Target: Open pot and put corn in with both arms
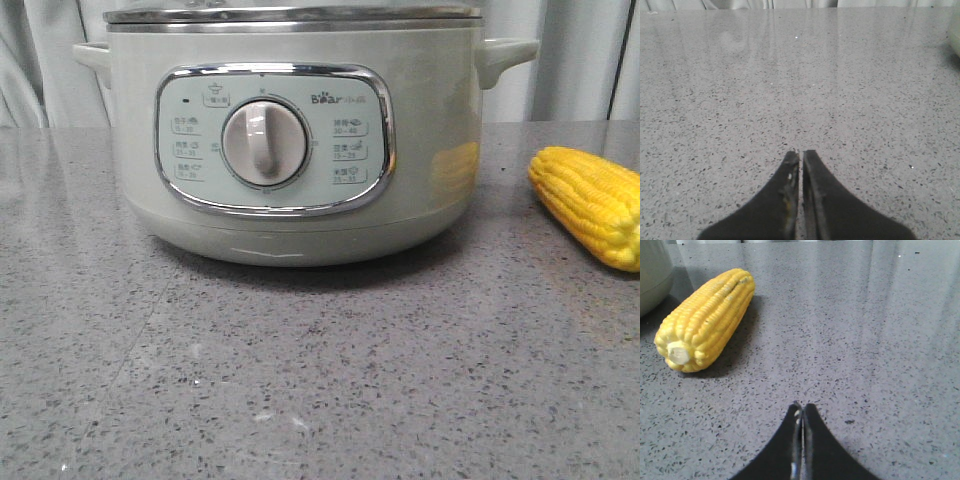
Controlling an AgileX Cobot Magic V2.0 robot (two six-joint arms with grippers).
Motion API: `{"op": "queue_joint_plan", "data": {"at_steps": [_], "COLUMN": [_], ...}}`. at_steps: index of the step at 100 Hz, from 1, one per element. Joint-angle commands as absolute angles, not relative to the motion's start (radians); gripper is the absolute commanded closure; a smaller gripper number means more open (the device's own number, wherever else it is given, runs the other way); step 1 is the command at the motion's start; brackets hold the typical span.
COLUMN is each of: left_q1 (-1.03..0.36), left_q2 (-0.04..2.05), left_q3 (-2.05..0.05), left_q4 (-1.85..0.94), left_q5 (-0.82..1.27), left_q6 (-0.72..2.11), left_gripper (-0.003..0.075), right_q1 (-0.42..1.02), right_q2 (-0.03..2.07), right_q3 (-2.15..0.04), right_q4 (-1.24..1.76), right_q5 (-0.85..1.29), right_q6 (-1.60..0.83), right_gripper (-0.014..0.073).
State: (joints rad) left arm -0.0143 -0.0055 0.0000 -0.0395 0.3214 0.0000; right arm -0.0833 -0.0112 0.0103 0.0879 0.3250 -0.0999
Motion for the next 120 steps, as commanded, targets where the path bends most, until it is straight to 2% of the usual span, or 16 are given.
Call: {"op": "queue_joint_plan", "data": {"at_steps": [1, 120], "left_q1": [-0.012, -0.012], "left_q2": [-0.036, -0.036], "left_q3": [0.024, 0.024], "left_q4": [-0.045, 0.024], "left_q5": [0.270, 0.268], "left_q6": [-0.009, -0.009], "left_gripper": [0.0741, 0.0741], "right_q1": [-0.081, -0.081], "right_q2": [-0.032, -0.032], "right_q3": [0.029, 0.029], "right_q4": [0.088, 0.088], "right_q5": [0.306, 0.306], "right_q6": [-0.104, -0.104], "right_gripper": [0.0657, 0.0657]}}
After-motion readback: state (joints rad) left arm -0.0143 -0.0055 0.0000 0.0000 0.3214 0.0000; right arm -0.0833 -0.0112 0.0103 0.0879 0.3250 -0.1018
